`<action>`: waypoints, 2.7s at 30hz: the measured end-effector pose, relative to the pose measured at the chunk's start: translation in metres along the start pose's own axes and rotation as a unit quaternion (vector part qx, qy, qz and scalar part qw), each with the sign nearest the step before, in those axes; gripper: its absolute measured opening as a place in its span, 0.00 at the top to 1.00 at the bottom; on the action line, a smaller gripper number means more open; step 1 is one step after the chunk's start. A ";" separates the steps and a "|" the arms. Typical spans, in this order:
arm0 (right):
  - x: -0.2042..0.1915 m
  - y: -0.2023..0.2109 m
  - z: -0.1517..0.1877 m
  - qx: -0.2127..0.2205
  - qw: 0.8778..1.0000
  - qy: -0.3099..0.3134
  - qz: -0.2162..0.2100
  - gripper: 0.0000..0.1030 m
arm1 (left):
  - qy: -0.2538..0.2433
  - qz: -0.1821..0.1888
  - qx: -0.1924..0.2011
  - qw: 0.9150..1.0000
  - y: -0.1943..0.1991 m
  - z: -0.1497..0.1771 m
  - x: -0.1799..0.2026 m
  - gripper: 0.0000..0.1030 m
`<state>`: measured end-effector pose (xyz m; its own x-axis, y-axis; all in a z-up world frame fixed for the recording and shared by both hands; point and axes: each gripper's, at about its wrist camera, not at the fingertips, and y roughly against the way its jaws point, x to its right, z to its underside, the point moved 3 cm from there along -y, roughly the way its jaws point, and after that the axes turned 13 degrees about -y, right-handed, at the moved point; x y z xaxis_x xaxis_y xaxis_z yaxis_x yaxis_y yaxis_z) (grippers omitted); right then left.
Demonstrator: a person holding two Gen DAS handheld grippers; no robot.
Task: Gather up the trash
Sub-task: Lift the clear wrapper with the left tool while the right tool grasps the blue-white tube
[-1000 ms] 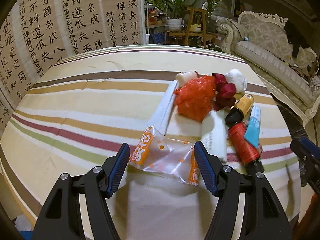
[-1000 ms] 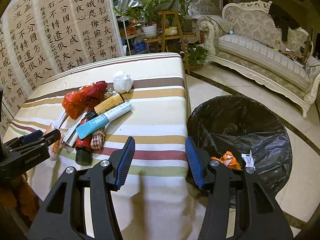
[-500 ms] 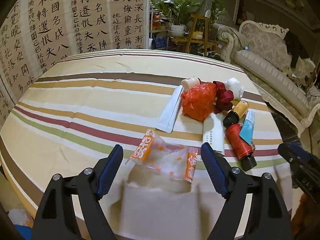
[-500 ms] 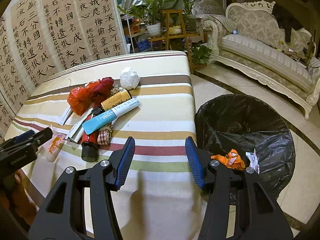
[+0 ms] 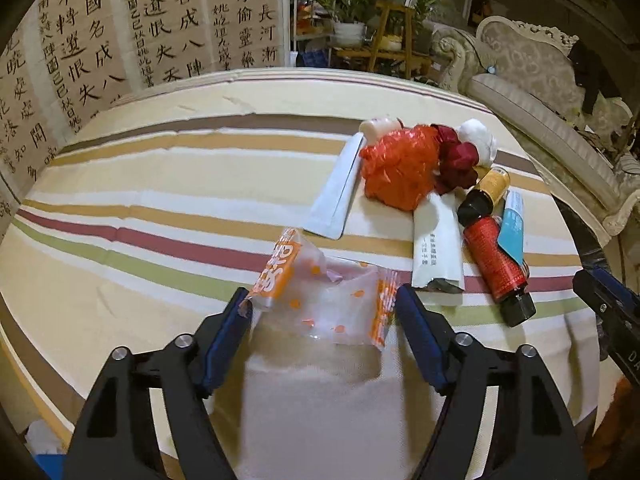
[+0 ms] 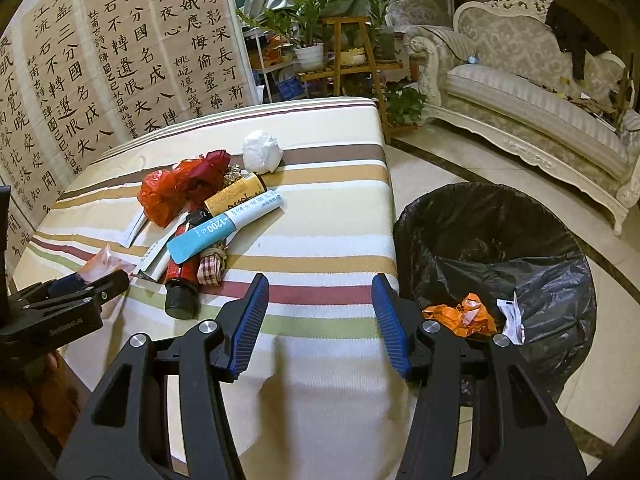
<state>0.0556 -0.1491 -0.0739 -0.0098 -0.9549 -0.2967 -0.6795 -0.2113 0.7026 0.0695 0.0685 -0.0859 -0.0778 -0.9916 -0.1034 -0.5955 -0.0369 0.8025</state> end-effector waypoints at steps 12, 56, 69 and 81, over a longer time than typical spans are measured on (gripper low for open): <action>0.000 -0.002 0.002 -0.002 1.000 0.002 0.003 0.49 | 0.005 0.033 0.027 0.999 0.006 0.004 0.001 0.97; -0.043 -0.031 -0.020 -0.032 0.999 0.012 0.005 0.49 | -0.001 0.023 0.054 0.998 0.016 0.004 -0.014 0.98; -0.043 -0.039 -0.018 -0.041 0.999 0.024 0.010 0.73 | -0.001 0.024 0.056 0.998 0.016 0.006 -0.012 0.98; -0.047 -0.037 -0.010 -0.037 0.998 0.044 0.010 0.85 | -0.002 0.036 0.062 0.997 0.020 0.005 -0.001 0.98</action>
<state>0.0883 -0.0984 -0.0791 0.0436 -0.9730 -0.2268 -0.6237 -0.2039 0.7546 0.0540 0.0696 -0.0728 -0.1271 -0.9906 -0.0515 -0.6825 0.0496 0.7292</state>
